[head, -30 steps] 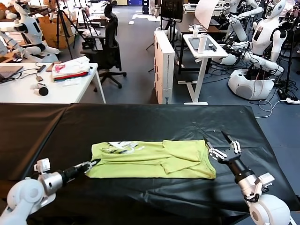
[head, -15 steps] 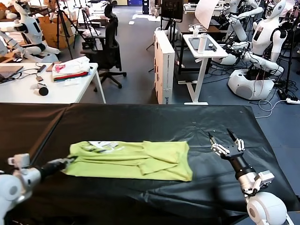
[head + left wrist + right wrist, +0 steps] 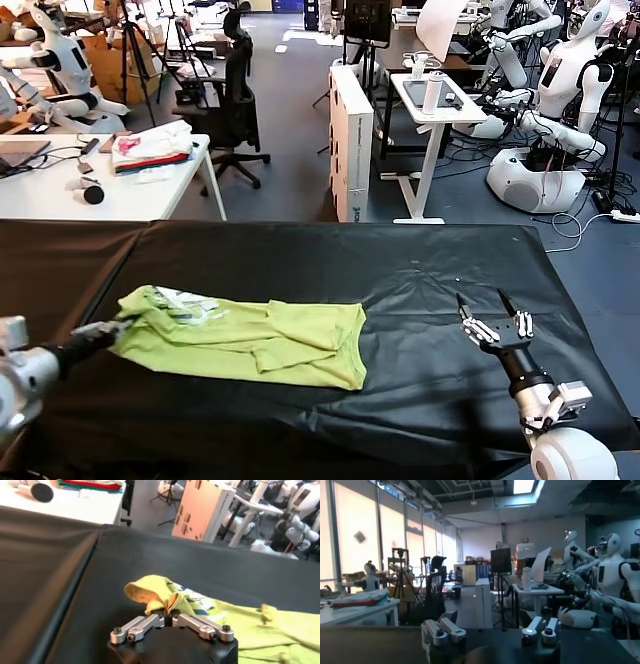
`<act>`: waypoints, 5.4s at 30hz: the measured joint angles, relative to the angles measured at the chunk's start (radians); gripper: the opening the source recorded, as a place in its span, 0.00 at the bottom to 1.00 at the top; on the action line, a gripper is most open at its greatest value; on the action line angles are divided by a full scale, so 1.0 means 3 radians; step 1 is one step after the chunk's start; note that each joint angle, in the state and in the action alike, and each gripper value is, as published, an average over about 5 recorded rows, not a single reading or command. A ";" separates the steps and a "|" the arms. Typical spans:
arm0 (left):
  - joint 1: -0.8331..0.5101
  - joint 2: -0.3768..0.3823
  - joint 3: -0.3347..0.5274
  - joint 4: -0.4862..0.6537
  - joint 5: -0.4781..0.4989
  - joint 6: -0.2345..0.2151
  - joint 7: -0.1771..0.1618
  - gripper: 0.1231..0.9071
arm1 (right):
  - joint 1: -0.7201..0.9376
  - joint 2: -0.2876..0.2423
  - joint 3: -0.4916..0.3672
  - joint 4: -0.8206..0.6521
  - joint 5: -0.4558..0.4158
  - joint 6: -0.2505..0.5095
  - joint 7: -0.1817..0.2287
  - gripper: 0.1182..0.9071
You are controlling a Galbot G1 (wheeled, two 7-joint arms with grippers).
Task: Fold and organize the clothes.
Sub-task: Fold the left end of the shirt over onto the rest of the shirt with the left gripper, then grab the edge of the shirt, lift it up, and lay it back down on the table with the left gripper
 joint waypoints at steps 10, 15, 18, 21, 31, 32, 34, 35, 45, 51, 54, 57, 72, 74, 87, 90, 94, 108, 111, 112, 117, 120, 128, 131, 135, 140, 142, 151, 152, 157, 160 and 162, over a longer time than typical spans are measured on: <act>-0.0306 -0.0712 0.0784 -0.0279 -0.0021 -0.0002 -0.0177 0.08 | -0.0224 0.0144 0.0159 0.0069 -0.0120 -0.0003 -0.0043 1.00; -0.0454 -0.0910 0.1115 -0.0265 0.0058 -0.0002 -0.0198 0.08 | -0.0306 0.0232 0.0217 0.0095 -0.0164 0.0003 -0.0059 1.00; -0.0524 -0.1017 0.1284 -0.0234 0.0132 -0.0002 -0.0201 0.08 | -0.0336 0.0259 0.0244 0.0104 -0.0169 0.0004 -0.0059 1.00; -0.0569 -0.1113 0.1426 -0.0210 0.0197 -0.0002 -0.0206 0.08 | -0.0343 0.0265 0.0257 0.0099 -0.0170 0.0009 -0.0059 1.00; -0.0668 -0.1361 0.1714 -0.0158 0.0337 -0.0001 -0.0278 0.08 | -0.0298 0.0265 0.0203 0.0039 -0.0171 0.0015 -0.0060 1.00; -0.0681 -0.1383 0.1728 -0.0144 0.0351 -0.0001 -0.0281 0.08 | -0.0296 0.0266 0.0198 0.0036 -0.0172 0.0015 -0.0060 1.00; -0.0697 -0.1423 0.1745 -0.0114 0.0376 -0.0001 -0.0281 0.08 | -0.0292 0.0267 0.0193 0.0029 -0.0173 0.0016 -0.0061 1.00; -0.0702 -0.1442 0.1750 -0.0097 0.0386 -0.0001 -0.0281 0.08 | -0.0291 0.0267 0.0192 0.0026 -0.0173 0.0016 -0.0062 1.00; -0.0722 -0.1620 0.1807 0.0000 0.0477 -0.0001 -0.0295 0.08 | -0.0259 0.0284 0.0149 0.0002 -0.0206 0.0017 -0.0063 1.00; -0.0695 -0.1685 0.1829 0.0062 0.0515 -0.0001 -0.0291 0.08 | -0.0259 0.0296 0.0135 0.0000 -0.0227 0.0017 -0.0063 1.00; -0.0693 -0.1715 0.1838 0.0098 0.0575 -0.0001 -0.0284 0.08 | -0.0255 0.0300 0.0119 0.0002 -0.0242 0.0016 -0.0062 1.00; -0.0707 -0.1756 0.1846 0.0142 0.0649 -0.0001 -0.0283 0.11 | -0.0243 0.0303 0.0093 0.0003 -0.0264 0.0014 -0.0062 1.00; -0.0625 -0.2139 0.1979 0.0016 0.0788 -0.0001 -0.0361 0.99 | -0.0095 0.0018 -0.0193 -0.0024 -0.0323 0.0005 -0.0103 1.00; -0.0599 -0.2195 0.1976 -0.0031 0.0817 -0.0001 -0.0350 1.00 | -0.0069 -0.0033 -0.0274 -0.0007 -0.0344 -0.0012 -0.0140 1.00; -0.0628 -0.1887 0.1459 -0.0366 0.1166 -0.0001 -0.0125 1.00 | 0.0408 -0.0397 -0.1165 -0.0015 -0.0634 -0.0467 -0.0038 1.00; -0.0584 -0.1812 0.1355 -0.0382 0.1239 -0.0028 -0.0123 1.00 | 0.0645 -0.0406 -0.1460 -0.0060 -0.0612 -0.0561 0.0067 1.00; -0.0504 -0.1810 0.1307 -0.0413 0.1370 -0.0106 -0.0111 1.00 | 0.0925 -0.0397 -0.1827 -0.0108 -0.0579 -0.0651 0.0151 1.00; -0.0323 -0.1887 0.1257 -0.0438 0.1628 -0.0248 -0.0095 1.00 | 0.1274 -0.0238 -0.2380 -0.0303 -0.1039 -0.0948 0.0580 1.00; -0.0320 -0.1874 0.1249 -0.0430 0.1635 -0.0264 -0.0094 1.00 | 0.1218 -0.0254 -0.2255 -0.0299 -0.1044 -0.0958 0.0593 1.00; -0.0320 -0.1867 0.1246 -0.0427 0.1636 -0.0267 -0.0093 1.00 | 0.1195 -0.0256 -0.2202 -0.0294 -0.1042 -0.0959 0.0598 1.00; -0.0311 -0.1825 0.1217 -0.0405 0.1635 -0.0289 -0.0079 1.00 | 0.1060 -0.0264 -0.1920 -0.0254 -0.1011 -0.0945 0.0627 1.00; -0.0299 -0.1791 0.1175 -0.0370 0.1636 -0.0325 -0.0039 1.00 | 0.0965 -0.0258 -0.1771 -0.0207 -0.0895 -0.0837 0.0566 1.00; -0.0221 -0.1654 0.1102 -0.0164 0.1981 -0.0895 0.0187 1.00 | 0.0610 -0.0171 -0.1341 -0.0048 -0.0379 -0.0435 0.0340 1.00; -0.0217 -0.1648 0.1114 -0.0027 0.2131 -0.1266 0.0187 1.00 | 0.0403 -0.0151 -0.1095 0.0034 -0.0247 -0.0401 0.0277 1.00; -0.0244 -0.1691 0.1159 0.0166 0.2250 -0.1621 0.0175 1.00 | 0.0121 -0.0134 -0.0746 0.0180 -0.0120 -0.0405 0.0281 1.00; -0.0280 -0.1773 0.1186 0.0367 0.2098 -0.1757 0.0160 1.00 | -0.0122 -0.0112 -0.0400 0.0362 -0.0033 -0.0425 0.0289 1.00; -0.0294 -0.1805 0.1183 0.0429 0.1994 -0.1771 0.0152 1.00 | -0.0189 -0.0100 -0.0308 0.0431 -0.0026 -0.0426 0.0287 1.00; -0.0277 -0.1869 0.1151 0.0573 0.1627 -0.1797 0.0130 1.00 | -0.0314 -0.0076 -0.0137 0.0573 -0.0025 -0.0424 0.0282 1.00; -0.0270 -0.1870 0.1151 0.0576 0.1612 -0.1798 0.0133 1.00 | -0.0314 -0.0076 -0.0132 0.0576 -0.0024 -0.0424 0.0282 1.00; -0.0245 -0.1870 0.1149 0.0580 0.1547 -0.1793 0.0143 0.97 | -0.0316 -0.0077 -0.0124 0.0594 -0.0024 -0.0423 0.0282 1.00; -0.0234 -0.1875 0.1149 0.0582 0.1523 -0.1779 0.0147 0.86 | -0.0317 -0.0077 -0.0124 0.0599 -0.0025 -0.0422 0.0281 1.00; -0.0227 -0.1880 0.1149 0.0585 0.1507 -0.1769 0.0149 0.75 | -0.0316 -0.0077 -0.0123 0.0601 -0.0025 -0.0421 0.0280 1.00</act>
